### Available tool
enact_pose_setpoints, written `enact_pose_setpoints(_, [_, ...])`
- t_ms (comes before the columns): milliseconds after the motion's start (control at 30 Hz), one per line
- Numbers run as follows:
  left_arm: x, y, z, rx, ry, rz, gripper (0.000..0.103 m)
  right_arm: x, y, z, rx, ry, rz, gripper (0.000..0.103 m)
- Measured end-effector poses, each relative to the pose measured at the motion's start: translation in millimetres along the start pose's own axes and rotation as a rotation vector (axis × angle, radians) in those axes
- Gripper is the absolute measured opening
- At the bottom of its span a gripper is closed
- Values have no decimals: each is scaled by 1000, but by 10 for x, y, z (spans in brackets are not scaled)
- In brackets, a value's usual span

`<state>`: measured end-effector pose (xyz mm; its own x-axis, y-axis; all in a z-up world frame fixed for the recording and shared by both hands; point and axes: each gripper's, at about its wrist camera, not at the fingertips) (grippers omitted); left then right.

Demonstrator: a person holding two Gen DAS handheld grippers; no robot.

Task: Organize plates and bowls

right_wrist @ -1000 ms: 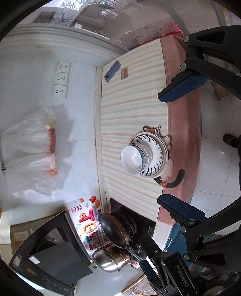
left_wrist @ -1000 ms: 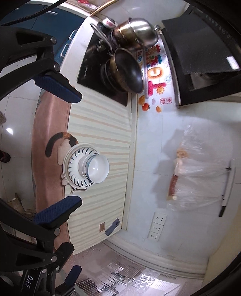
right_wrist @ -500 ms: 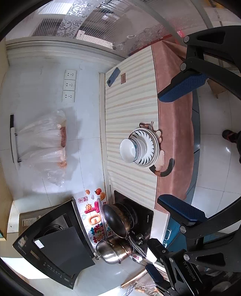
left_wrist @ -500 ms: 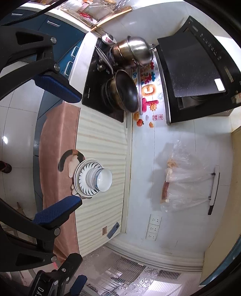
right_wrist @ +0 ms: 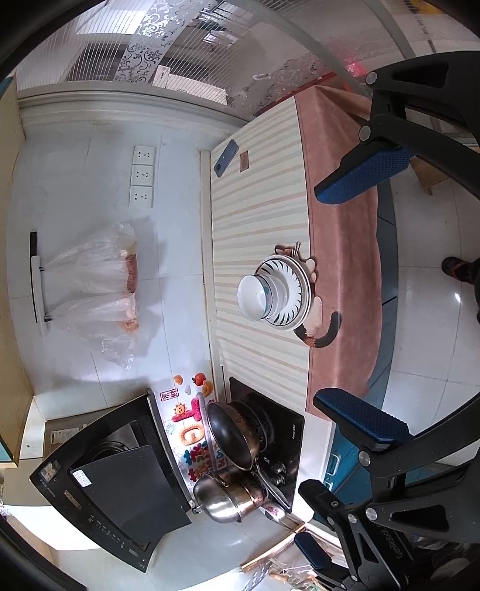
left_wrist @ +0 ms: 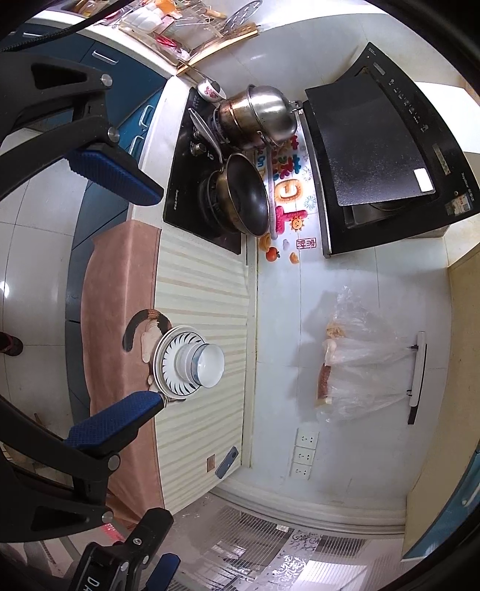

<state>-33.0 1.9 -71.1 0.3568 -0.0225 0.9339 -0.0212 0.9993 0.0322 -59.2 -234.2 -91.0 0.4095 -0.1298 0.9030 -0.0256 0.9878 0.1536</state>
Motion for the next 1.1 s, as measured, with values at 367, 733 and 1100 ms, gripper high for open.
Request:
enact_pose_setpoints(367, [-6, 63, 14, -1, -1, 6, 103, -1, 2, 8, -2, -1, -1, 102])
enact_pose_setpoints(733, [-6, 43, 79, 3, -21, 16, 103, 32, -28, -22, -8, 0, 16, 102])
enact_pose_setpoints(1100, [10, 12, 99, 9, -30, 16, 103, 41, -29, -20, -7, -1, 17, 102])
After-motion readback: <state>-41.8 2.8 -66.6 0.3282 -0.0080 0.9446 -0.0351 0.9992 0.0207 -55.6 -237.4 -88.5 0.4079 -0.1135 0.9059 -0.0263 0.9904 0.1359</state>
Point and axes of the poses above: each gripper's, at about its wrist camera, not at the fingertips, and z roughly against the way its jaws point, y to its left, x to its top, and after that the axes turned 13 degrees about -y, right-handed
